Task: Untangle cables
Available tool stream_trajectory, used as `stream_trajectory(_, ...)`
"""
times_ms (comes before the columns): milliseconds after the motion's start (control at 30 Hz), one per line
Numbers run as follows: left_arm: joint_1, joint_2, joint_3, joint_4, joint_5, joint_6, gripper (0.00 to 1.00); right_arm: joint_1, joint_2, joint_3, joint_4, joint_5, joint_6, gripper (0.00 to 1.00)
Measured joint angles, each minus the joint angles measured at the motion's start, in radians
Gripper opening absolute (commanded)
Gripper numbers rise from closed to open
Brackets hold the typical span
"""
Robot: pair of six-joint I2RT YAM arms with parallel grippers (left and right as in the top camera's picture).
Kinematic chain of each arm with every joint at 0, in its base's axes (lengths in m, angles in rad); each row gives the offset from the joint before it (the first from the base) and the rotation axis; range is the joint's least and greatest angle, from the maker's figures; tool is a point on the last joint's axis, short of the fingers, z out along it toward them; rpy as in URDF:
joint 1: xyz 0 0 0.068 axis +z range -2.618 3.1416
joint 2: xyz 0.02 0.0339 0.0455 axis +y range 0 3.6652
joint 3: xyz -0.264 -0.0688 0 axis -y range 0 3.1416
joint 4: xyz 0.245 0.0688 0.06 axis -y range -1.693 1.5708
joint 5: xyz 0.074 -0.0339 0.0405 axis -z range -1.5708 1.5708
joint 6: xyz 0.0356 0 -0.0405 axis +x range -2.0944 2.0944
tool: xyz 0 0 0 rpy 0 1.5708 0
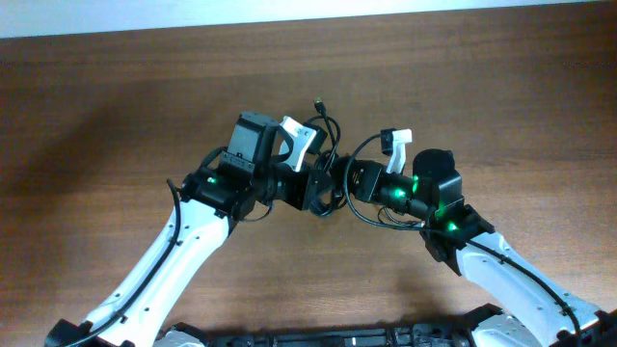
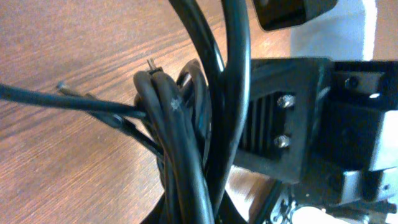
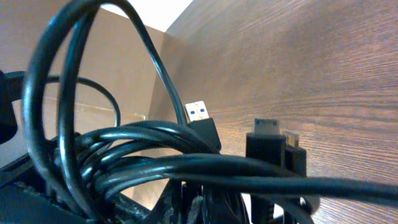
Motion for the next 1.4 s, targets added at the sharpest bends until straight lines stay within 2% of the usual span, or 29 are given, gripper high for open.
stream_trajectory(200,0.014,0.0,-0.011,0.095,0.111,-0.027,0.0,0.002,-0.012,0.012,0.007,0.029,0.0,0.05)
stream_trajectory(233,0.016,0.0,-0.014,0.115,0.132,-0.029,0.0,0.001,-0.013,0.012,0.01,0.03,0.0,0.1)
stream_trajectory(267,0.018,0.005,-0.02,0.167,0.185,-0.033,0.0,0.0,-0.018,0.018,0.018,0.037,0.0,0.31)
stream_trajectory(300,0.02,0.007,-0.021,0.19,0.213,-0.037,0.0,-0.001,-0.021,0.019,0.018,0.04,-0.018,0.42)
stream_trajectory(367,0.034,0.01,-0.021,0.211,0.262,-0.043,0.0,-0.034,-0.023,0.021,0.004,-0.019,-0.085,0.5)
stream_trajectory(433,0.051,0.014,-0.021,0.211,0.299,-0.045,0.0,-0.107,-0.023,0.021,0.002,-0.169,-0.1,0.57)
stream_trajectory(533,0.104,0.007,-0.02,0.217,0.396,-0.045,0.0,-0.307,0.003,0.019,-0.026,-0.354,-0.118,0.59)
stream_trajectory(633,0.156,0.005,-0.02,0.214,0.435,-0.044,0.0,-0.445,0.005,0.018,-0.025,-0.477,-0.211,0.59)
stream_trajectory(700,0.165,0.005,-0.02,0.214,0.484,-0.006,0.0,-0.48,0.005,0.018,-0.023,-0.518,-0.33,0.59)
stream_trajectory(767,0.16,0.005,-0.019,0.196,0.562,0.064,0.0,-0.475,0.006,0.017,0.027,-0.605,-0.461,0.69)
stream_trajectory(800,0.154,0.005,-0.018,0.161,0.586,0.1,0.0,-0.467,0.007,0.015,0.052,-0.643,-0.502,0.7)
stream_trajectory(933,0.119,0.006,-0.017,0.037,0.632,0.258,0.0,-0.395,0.008,0.012,0.177,-0.8,-0.597,0.69)
stream_trajectory(967,0.117,0.006,-0.017,0.035,0.636,0.273,0.0,-0.378,0.008,0.012,0.181,-0.817,-0.604,0.64)
stream_trajectory(1000,0.117,0.008,-0.017,0.037,0.637,0.286,0.0,-0.348,0.008,0.012,0.182,-0.84,-0.61,0.52)
stream_trajectory(1067,0.116,0.027,-0.017,0.035,0.64,0.297,0.07,-0.309,0.008,0.012,0.183,-0.853,-0.619,0.29)
stream_trajectory(1100,0.113,0.037,-0.017,0.035,0.642,0.3,0.2,-0.297,0.008,0.012,0.183,-0.855,-0.616,0.14)
stream_trajectory(1133,0.109,0.048,-0.017,0.036,0.646,0.304,0.26,-0.292,0.008,0.012,0.183,-0.855,-0.626,0.04)
stream_trajectory(1167,0.102,0.056,-0.017,0.035,0.645,0.31,0.3,-0.292,0.008,0.012,0.183,-0.854,-0.626,0.04)
stream_trajectory(1233,0.102,0.058,-0.017,0.037,0.631,0.313,0.46,-0.29,0.009,0.011,0.179,-0.84,-0.607,0.04)
stream_trajectory(1300,0.102,0.058,-0.016,0.039,0.6,0.314,0.51,-0.287,0.009,0.011,0.162,-0.804,-0.578,0.04)
stream_trajectory(1400,0.102,0.058,-0.016,0.038,0.502,0.259,0.52,-0.286,0.01,0.011,0.073,-0.699,-0.518,0.04)
